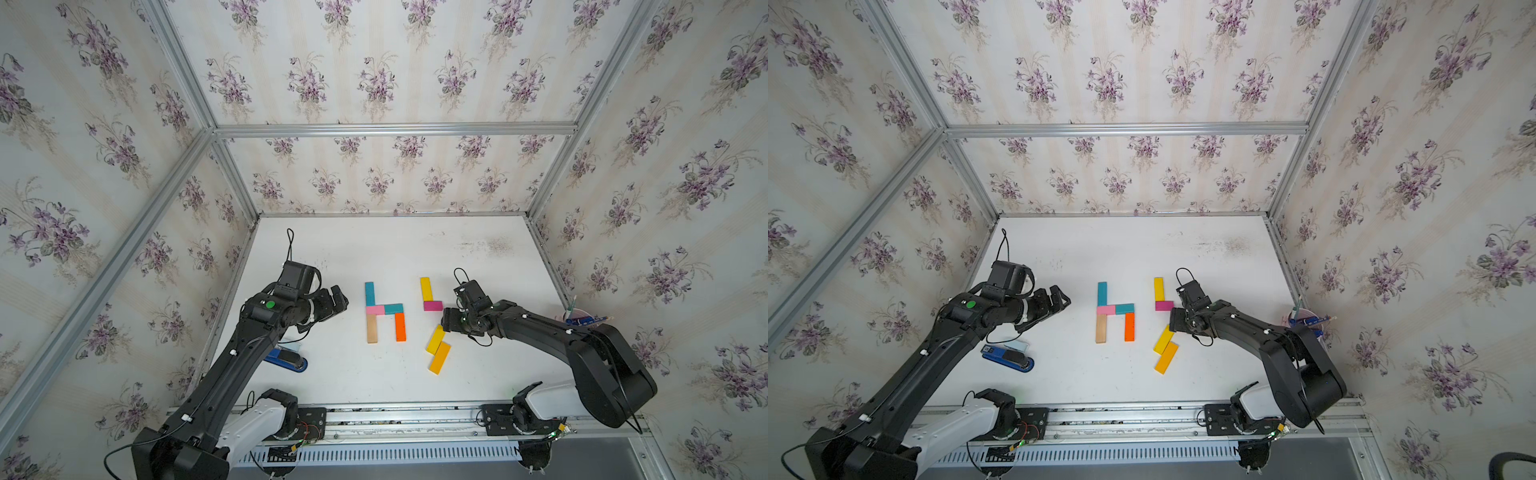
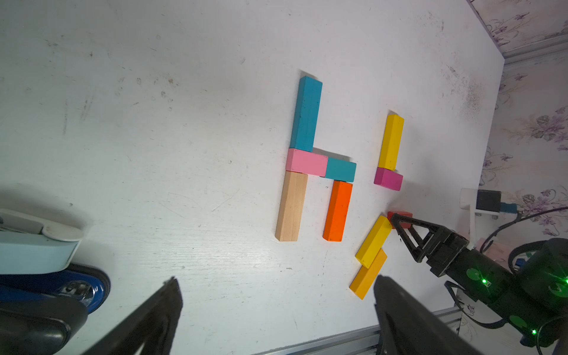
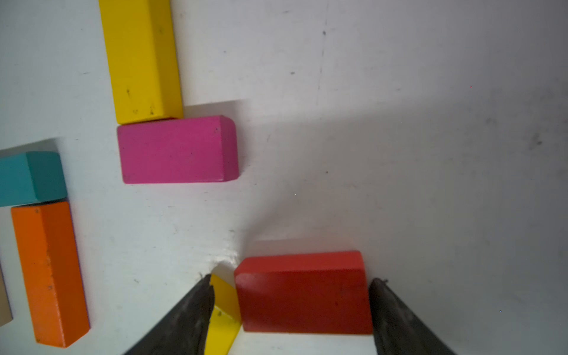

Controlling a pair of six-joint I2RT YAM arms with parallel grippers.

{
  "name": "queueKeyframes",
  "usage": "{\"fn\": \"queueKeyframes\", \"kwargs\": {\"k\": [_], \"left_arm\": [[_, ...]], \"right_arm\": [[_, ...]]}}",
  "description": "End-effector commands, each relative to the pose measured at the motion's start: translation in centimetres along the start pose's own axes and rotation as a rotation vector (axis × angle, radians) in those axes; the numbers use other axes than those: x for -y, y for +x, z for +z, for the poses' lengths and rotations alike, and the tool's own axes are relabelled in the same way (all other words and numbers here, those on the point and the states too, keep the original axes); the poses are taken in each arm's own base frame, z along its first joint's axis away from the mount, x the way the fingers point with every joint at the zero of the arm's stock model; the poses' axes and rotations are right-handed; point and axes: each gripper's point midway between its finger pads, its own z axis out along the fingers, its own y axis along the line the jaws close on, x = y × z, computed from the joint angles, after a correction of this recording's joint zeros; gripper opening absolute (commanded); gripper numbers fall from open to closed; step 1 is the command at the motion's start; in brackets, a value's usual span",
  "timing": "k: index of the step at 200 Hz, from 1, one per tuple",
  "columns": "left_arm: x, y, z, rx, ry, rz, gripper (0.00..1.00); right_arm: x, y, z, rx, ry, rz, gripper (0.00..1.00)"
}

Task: Assemble the letter h with building blocks
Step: Pick up the building block from the center of the board.

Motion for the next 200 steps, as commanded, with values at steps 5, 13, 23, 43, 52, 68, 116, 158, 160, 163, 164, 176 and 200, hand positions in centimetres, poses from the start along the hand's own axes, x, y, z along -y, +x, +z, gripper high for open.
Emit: {"fn": "queueKeyframes", "kwargs": {"k": [5,13,23,43,52,68,116,158,160,163,164,176,200], "left_arm": [[0.3,-0.2,0.0,0.007,0.010,0.009,1.00],[0.2,-0.2,0.0,0.007,0.009,0.009,1.00],[0.2,-0.2,0.1,0.005,0.010,0.009,1.00],[0.2,-0.1,0.0,0.006,0.009,0.009,1.00],[0.1,-0.1,0.1,0.007,0.010,0.009,1.00],[0.1,0.0,0.1,0.006,0.009,0.008,1.00],[0.0,0.0,0.1,0.007,0.006,0.012,1.00],[0.0,0.0,0.1,0.006,0.009,0.008,1.00],[0.0,0.0,0.1,0.006,0.008,0.007,1.00],[0.0,0.0,0.0,0.007,0.009,0.008,1.00],[0.0,0.0,0.0,0.007,0.008,0.008,1.00],[-0.1,0.1,0.0,0.009,0.006,0.009,1.00],[-0.4,0.1,-0.2,0.013,-0.006,0.015,1.00]], "right_arm": [[2.2,1.7,0.4,-0.066,0.115,0.022,0.76],[2.3,1.8,0.5,-0.075,0.128,0.018,0.74],[2.5,1.8,0.7,-0.080,0.144,0.016,0.73],[1.9,2.4,0.9,-0.099,0.167,-0.029,0.72],[2.1,2.5,1.0,-0.105,0.182,-0.030,0.71],[2.4,2.7,1.2,-0.117,0.205,-0.029,0.66],[2.6,1.0,-0.1,-0.059,0.226,-0.014,0.48],[3.7,-4.2,0.0,-0.002,0.200,0.094,0.45],[3.6,-4.4,0.0,0.001,0.200,0.093,0.45],[3.6,-4.7,0.1,0.002,0.201,0.089,0.45],[3.6,-4.8,0.2,0.000,0.202,0.088,0.45],[2.9,-5.8,0.6,0.007,0.190,0.069,0.44],[2.0,-6.6,1.3,0.008,0.157,0.053,0.43]]}}
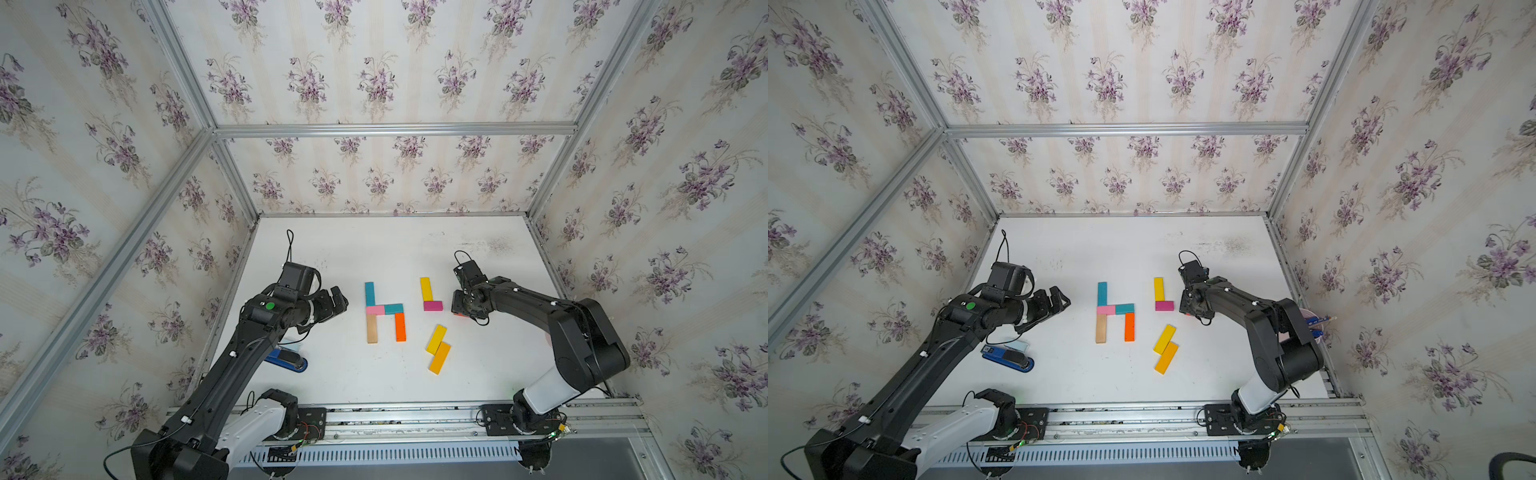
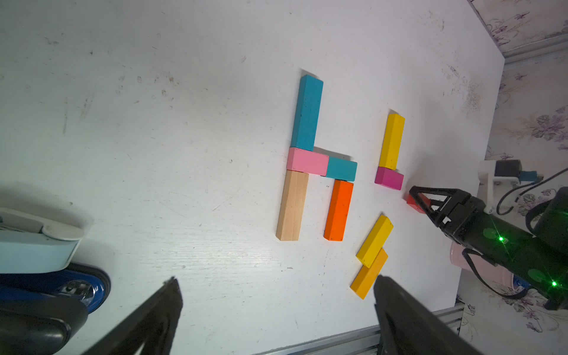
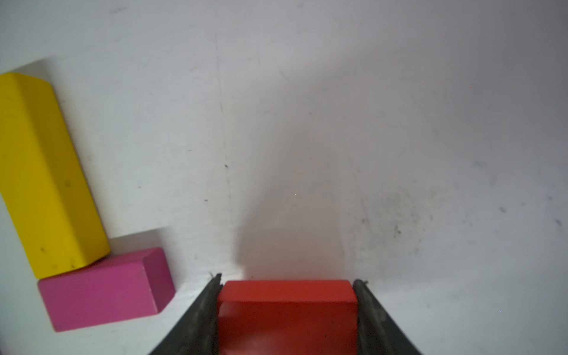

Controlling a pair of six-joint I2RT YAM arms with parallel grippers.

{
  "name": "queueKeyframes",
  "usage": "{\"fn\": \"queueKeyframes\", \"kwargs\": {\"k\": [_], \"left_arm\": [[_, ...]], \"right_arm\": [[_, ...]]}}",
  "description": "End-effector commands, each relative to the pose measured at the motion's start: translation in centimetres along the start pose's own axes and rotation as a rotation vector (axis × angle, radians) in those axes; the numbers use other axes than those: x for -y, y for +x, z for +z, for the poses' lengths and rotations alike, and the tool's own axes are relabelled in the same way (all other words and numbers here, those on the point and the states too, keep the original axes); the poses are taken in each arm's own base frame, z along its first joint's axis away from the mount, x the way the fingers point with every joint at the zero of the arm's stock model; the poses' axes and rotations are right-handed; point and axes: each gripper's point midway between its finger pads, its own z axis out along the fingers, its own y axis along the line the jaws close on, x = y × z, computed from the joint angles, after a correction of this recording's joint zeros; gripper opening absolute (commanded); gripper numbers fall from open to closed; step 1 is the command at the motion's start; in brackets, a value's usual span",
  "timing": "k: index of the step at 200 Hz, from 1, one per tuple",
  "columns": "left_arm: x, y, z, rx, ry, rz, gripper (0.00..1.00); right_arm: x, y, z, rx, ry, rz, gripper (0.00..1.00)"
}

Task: Assemble the letter h with building blocks
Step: Pick up the building block from the center of the board, then assemble the building block at the center of the board.

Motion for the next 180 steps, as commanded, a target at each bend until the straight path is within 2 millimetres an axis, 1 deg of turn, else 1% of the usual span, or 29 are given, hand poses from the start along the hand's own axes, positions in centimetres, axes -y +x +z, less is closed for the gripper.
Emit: {"fn": "queueKeyframes", "kwargs": {"k": [1,29,42,49,62,70,77,87,113,136,153,180], "left_arm": [[-0.3,-0.1,-0.1,0.009,-0.010,0.014,1.00],[-0.3,-0.1,0.1,0.007,-0.010,0.010,1.00],[-0.3,0.0,0.3,0.001,-0.010,0.007,1.00],[-0.2,-0.1,0.4,0.000,-0.008,0.007,1.00],[-0.2,-0.1,0.5,-0.001,-0.007,0.005,1.00],[-0.2,-0.1,0.5,0.001,-0.007,0.005,1.00],[-0.2,-0.1,0.5,-0.001,-0.009,0.005,1.00],[-0.2,-0.1,0.5,-0.001,-0.007,0.005,1.00],[-0.2,-0.1,0.7,-0.006,-0.009,0.004,1.00],[-0.2,0.0,0.6,-0.004,-0.006,0.007,1.00],[-0.2,0.0,0.5,-0.005,-0.004,0.010,1.00],[-0.1,0.0,0.5,-0.006,-0.001,0.011,1.00]], "right_arm": [[-0.8,-0.5,0.3,-0.004,-0.027,-0.032,0.43],[-1.0,-0.8,0.8,0.001,-0.026,-0.053,0.43],[-1.0,-0.9,1.1,-0.003,-0.018,-0.059,0.46],[-1.1,-0.9,1.2,-0.006,-0.020,-0.063,0.50],[-1.1,-0.9,1.3,-0.005,-0.019,-0.064,0.63],[-1.0,-1.1,1.2,0.001,-0.012,-0.062,0.69],[-0.9,-1.3,1.1,0.010,-0.005,-0.056,0.73],[-0.9,-1.6,0.8,0.021,-0.004,-0.046,0.75],[-0.8,-2.2,-0.1,0.036,-0.027,0.020,0.78],[-0.2,-2.6,-0.9,0.055,-0.049,0.087,0.81],[0.0,-2.6,-1.2,0.060,-0.080,0.121,0.80],[0.5,-1.8,-1.2,0.038,-0.072,0.128,0.76]]}}
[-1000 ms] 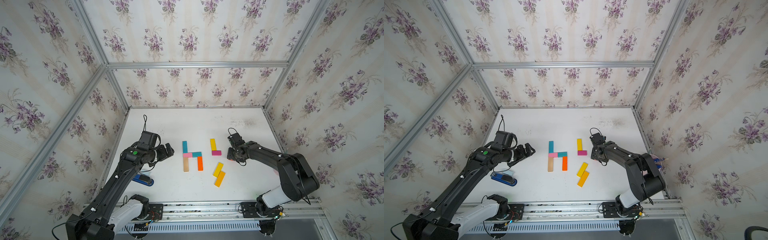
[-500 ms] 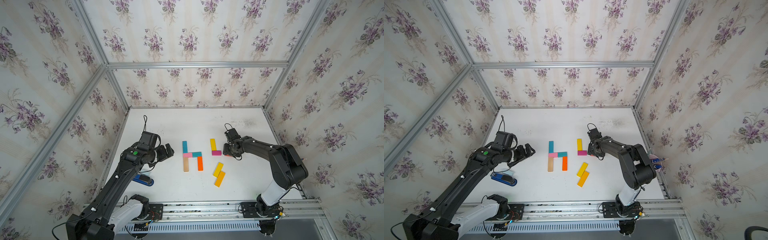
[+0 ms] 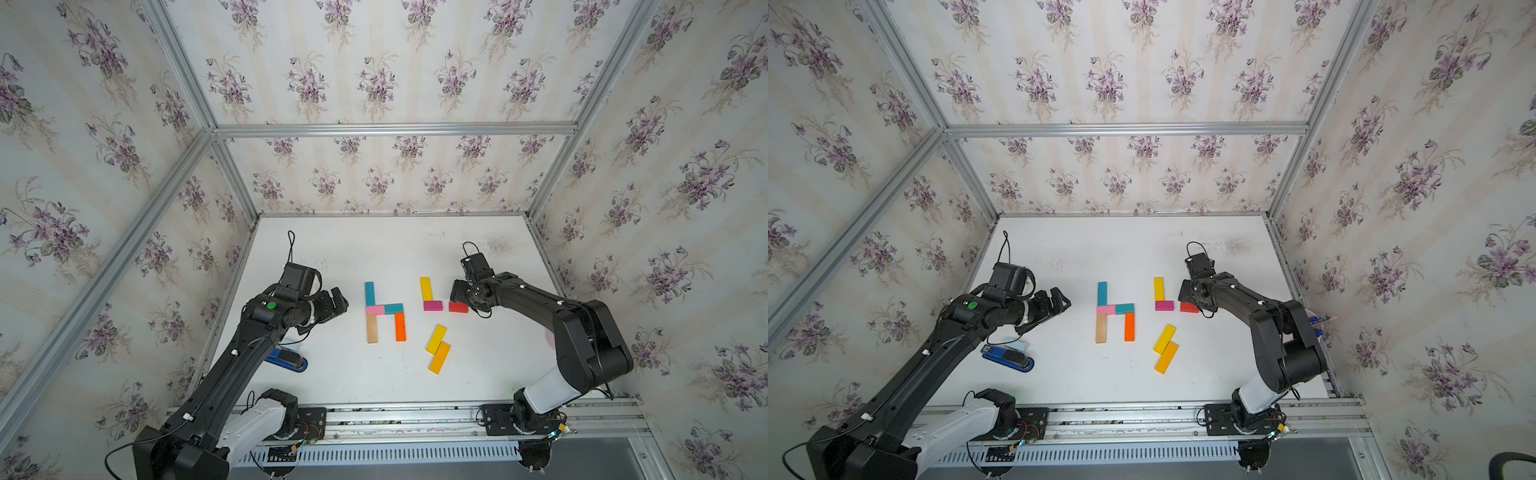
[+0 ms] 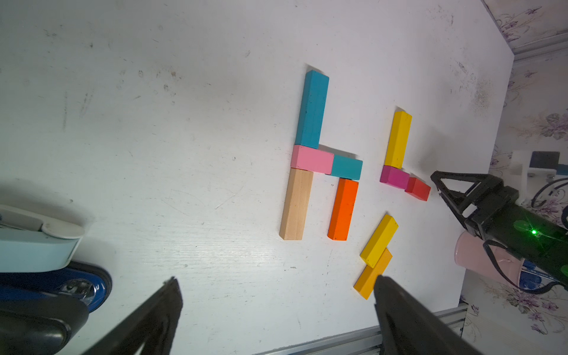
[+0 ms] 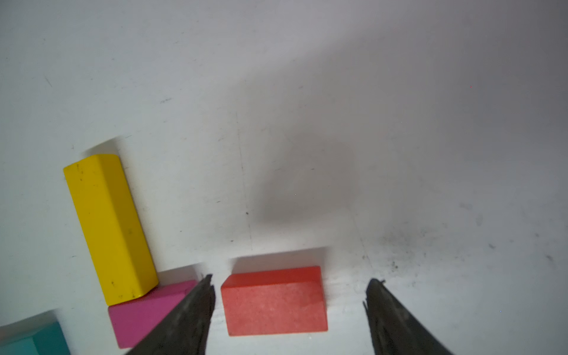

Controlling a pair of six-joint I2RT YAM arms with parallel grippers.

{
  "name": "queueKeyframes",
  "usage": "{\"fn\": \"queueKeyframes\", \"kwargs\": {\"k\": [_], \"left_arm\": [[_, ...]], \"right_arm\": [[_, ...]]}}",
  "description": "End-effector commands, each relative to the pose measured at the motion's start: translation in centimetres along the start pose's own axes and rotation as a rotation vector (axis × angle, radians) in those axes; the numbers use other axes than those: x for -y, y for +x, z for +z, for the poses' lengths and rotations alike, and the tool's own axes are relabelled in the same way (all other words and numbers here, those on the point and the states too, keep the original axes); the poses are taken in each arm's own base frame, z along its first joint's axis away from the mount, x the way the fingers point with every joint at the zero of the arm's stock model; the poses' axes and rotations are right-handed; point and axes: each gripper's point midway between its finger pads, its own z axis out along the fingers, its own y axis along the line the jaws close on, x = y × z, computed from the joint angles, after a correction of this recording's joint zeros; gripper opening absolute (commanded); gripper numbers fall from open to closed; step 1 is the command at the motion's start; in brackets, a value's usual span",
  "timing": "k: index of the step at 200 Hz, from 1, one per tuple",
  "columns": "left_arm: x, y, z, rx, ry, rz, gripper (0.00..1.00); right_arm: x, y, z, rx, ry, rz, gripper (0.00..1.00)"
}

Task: Assemble the letter h with building blocks
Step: Assemble the building block at the center of the board.

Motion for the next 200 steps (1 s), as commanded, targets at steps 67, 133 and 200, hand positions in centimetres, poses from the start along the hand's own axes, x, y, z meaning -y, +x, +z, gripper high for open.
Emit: {"fn": "queueKeyframes", "kwargs": {"k": [67,133,200], "left_arm": [[0.3,-0.2,0.2,0.003,0.014,0.013,1.00],[0.1,-0.2,0.2,0.005,0.005,0.017,1.00],[0.2,-0.3,0.4,0.003,0.004,0.017,1.00]], "right_arm": [[0.4,1.8,1.5,-0.050,-0.012,0.040,0.61],[-0.5,1.7,1.8,-0.056,-0.057,0.039,0.50],[-1.1,1.5,2.0,-0.059,-0.076,0.010,0.52]]}}
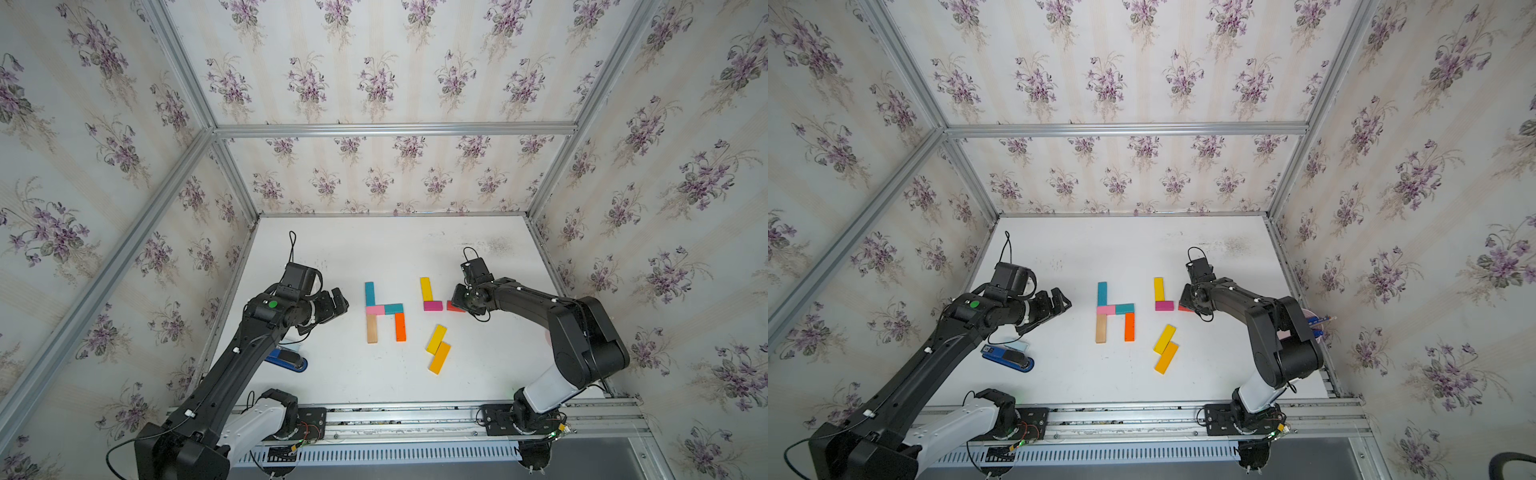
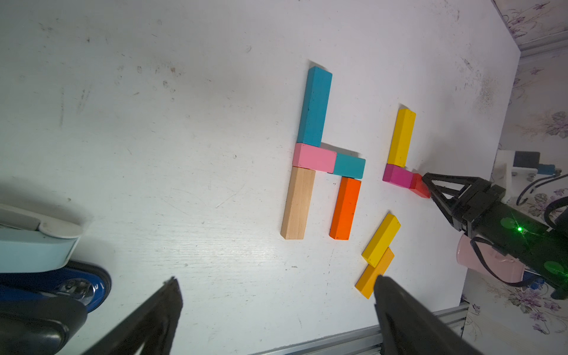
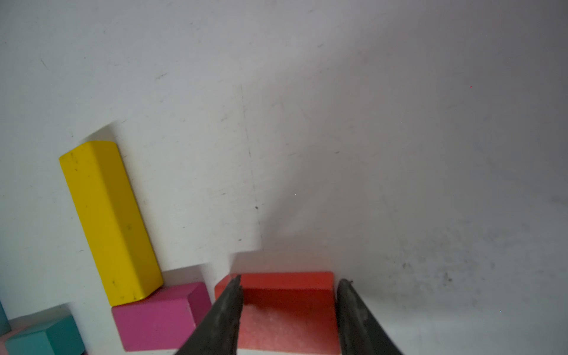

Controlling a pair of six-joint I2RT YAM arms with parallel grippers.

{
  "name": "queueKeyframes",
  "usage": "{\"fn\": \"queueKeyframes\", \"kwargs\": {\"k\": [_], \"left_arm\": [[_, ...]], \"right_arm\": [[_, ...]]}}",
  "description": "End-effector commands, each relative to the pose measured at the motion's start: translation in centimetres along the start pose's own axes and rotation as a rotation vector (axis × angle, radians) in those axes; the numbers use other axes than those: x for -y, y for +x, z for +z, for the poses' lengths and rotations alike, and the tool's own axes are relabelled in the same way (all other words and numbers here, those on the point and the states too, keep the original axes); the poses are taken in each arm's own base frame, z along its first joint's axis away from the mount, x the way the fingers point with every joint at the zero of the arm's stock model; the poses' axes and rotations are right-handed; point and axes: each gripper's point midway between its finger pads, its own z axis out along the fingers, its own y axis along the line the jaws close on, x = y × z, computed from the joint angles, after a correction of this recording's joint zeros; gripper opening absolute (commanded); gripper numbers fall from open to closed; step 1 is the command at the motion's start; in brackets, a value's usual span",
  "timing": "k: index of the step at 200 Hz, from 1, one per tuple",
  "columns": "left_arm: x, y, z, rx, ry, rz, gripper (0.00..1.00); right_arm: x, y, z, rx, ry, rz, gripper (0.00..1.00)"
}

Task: Assemble the letter h with building blocks
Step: Assemble the building block at the center of the board.

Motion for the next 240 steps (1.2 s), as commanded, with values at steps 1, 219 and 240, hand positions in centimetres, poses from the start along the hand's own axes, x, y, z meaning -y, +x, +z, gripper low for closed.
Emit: {"fn": "queueKeyframes", "kwargs": {"k": [1,219,240], "left_arm": [[0.3,-0.4,0.0,0.016,0.010,0.020,1.00],[0.0,-0.1,0.4,0.008,0.008,0.015,1.00],[0.0,-0.1,0.4,0.008,0.010,0.016,1.00]], "right_arm": [[0.0,0.2,0.2,-0.016,0.003,-0.020,0.53],[-1.5,0.0,0.0,-0.018,-0.046,-0.036,0.60],[-1.7,-0.1,0.0,-0.017,-0.045,-0.045,0.60]]}}
